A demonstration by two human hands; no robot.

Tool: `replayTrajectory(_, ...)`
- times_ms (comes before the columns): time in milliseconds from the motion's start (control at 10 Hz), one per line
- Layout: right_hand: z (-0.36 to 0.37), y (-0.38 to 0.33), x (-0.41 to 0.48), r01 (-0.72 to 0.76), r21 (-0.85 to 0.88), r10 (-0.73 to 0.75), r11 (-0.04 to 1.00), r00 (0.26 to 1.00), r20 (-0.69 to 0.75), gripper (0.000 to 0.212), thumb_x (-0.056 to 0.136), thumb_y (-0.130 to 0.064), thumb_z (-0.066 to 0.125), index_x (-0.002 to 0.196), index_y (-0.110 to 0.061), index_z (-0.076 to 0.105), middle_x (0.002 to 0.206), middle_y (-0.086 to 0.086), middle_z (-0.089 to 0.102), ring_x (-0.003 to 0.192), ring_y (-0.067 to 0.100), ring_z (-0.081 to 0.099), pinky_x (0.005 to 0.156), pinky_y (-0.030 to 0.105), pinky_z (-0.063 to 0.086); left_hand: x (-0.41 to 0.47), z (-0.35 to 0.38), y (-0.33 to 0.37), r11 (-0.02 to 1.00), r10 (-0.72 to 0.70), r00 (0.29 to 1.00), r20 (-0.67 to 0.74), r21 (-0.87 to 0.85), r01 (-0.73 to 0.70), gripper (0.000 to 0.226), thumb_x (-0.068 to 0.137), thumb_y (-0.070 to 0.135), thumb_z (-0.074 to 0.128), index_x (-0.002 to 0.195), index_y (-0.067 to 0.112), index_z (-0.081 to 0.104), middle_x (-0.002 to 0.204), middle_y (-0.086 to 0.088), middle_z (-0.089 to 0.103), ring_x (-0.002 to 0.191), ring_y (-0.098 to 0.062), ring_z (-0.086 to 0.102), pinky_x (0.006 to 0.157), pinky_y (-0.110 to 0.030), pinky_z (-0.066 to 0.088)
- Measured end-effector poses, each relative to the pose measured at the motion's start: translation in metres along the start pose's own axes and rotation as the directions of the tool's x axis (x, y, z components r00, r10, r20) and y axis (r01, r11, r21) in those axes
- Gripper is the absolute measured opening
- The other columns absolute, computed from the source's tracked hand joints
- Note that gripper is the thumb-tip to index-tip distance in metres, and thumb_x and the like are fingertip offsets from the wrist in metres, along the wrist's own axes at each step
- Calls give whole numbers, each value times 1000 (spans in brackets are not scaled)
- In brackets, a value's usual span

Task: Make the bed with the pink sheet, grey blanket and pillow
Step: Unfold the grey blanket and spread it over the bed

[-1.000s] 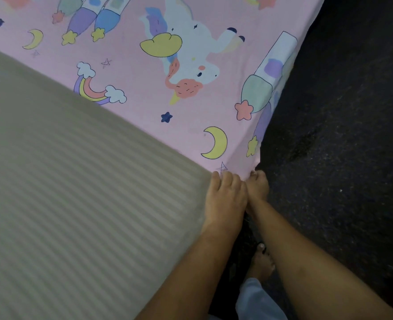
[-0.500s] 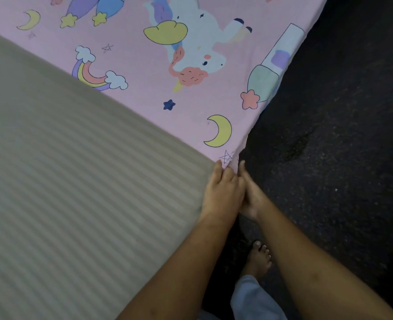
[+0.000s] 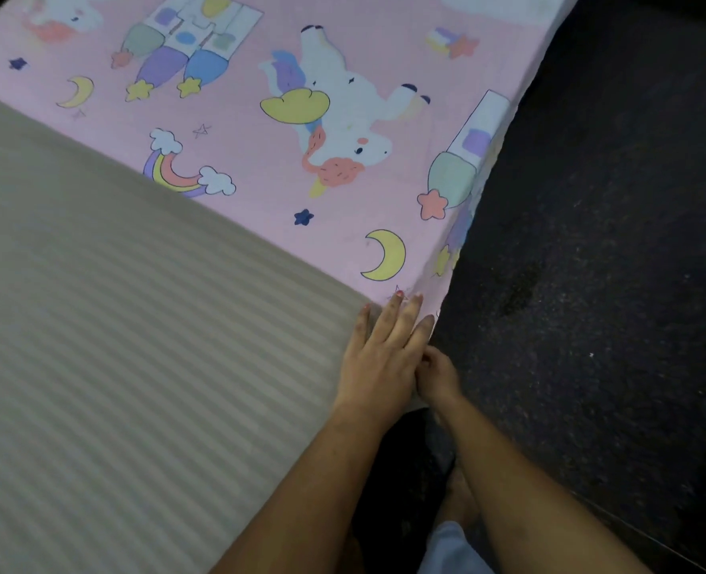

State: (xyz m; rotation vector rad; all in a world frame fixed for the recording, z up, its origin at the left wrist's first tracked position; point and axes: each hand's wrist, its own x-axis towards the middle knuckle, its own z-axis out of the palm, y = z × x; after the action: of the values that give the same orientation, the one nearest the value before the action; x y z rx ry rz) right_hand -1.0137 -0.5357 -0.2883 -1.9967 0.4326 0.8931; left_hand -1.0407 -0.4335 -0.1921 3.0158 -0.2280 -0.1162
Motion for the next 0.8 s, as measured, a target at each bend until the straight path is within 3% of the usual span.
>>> replayTrajectory(100, 7, -8, 17, -39, 9, 38, 999, 997, 61, 23, 96, -14, 48, 111, -5, 64, 113, 17, 65, 101, 29, 60, 78, 30, 43, 4, -6, -4, 998, -64, 997, 51, -10, 65, 61, 79, 25, 59, 139, 24, 45, 146, -5, 43, 135, -26, 39, 103, -53, 37)
replayTrajectory(200, -8, -39, 22, -133, 341, 101, 930, 989, 111, 22, 96, -23, 49, 108, -10, 62, 103, 13, 68, 93, 25, 64, 78, 32, 51, 18, -8, -14, 979, -177, 982, 60, -96, 182, 60, 85, 36, 39, 143, 22, 38, 147, -4, 42, 134, -26, 41, 103, -52, 39)
replayTrajectory(300, -26, -60, 48, -196, 511, 127, 837, 978, 168, 60, 83, -60, 44, 128, -22, 55, 116, 3, 67, 105, 22, 63, 92, 40, 51, 32, -1, -19, 964, -234, 971, 44, -117, 238, 63, 85, 43, 32, 143, 19, 37, 146, -5, 42, 134, -26, 42, 103, -49, 37)
replayTrajectory(400, -44, -92, 60, -167, 537, 94, 827, 983, 161, 47, 93, -49, 47, 122, -14, 55, 115, 5, 64, 104, 24, 62, 80, 34, 54, 45, 3, -15, 943, -249, 964, 97, -201, 264, 71, 85, 50, 15, 151, 23, 16, 158, 0, 16, 146, -21, 13, 116, -42, 13)
replayTrajectory(500, -65, -101, 68, -121, 312, 114, 942, 993, 40, 32, 96, -33, 52, 112, -6, 57, 111, 13, 63, 96, 26, 61, 77, 36, 53, 59, -2, -9, 930, -225, 959, 172, -254, 264, 76, 80, 56, 2, 151, 27, 2, 159, 6, 1, 147, -15, -2, 116, -34, -3)
replayTrajectory(600, -100, -99, 69, -172, -9, 172, 985, 984, -37, 35, 93, -29, 57, 112, 0, 59, 114, 17, 61, 98, 29, 60, 77, 34, 50, 77, -18, -2, 816, -220, 959, 178, -505, 281, 66, 90, 55, 19, 149, 27, 13, 156, 6, 20, 144, -11, 16, 119, -32, 14)
replayTrajectory(700, -137, -124, 68, -183, -243, 125, 953, 963, -238, 32, 92, -13, 52, 124, -11, 52, 126, 13, 52, 113, 31, 52, 92, 41, 46, 99, -37, -3, 621, -270, 956, 116, -737, 265, 59, 96, 39, 42, 147, 36, 11, 155, 17, 15, 141, 1, 17, 116, -28, 21)
replayTrajectory(800, -156, -181, 67, 98, -251, -213, 963, 846, -488, 37, 92, -10, 49, 128, -19, 48, 135, 7, 46, 122, 28, 44, 96, 42, 38, 121, -48, -20, 469, -524, 851, 37, -821, 324, 62, 95, 34, 43, 148, 37, 9, 156, 17, 12, 142, -2, 15, 116, -30, 22)
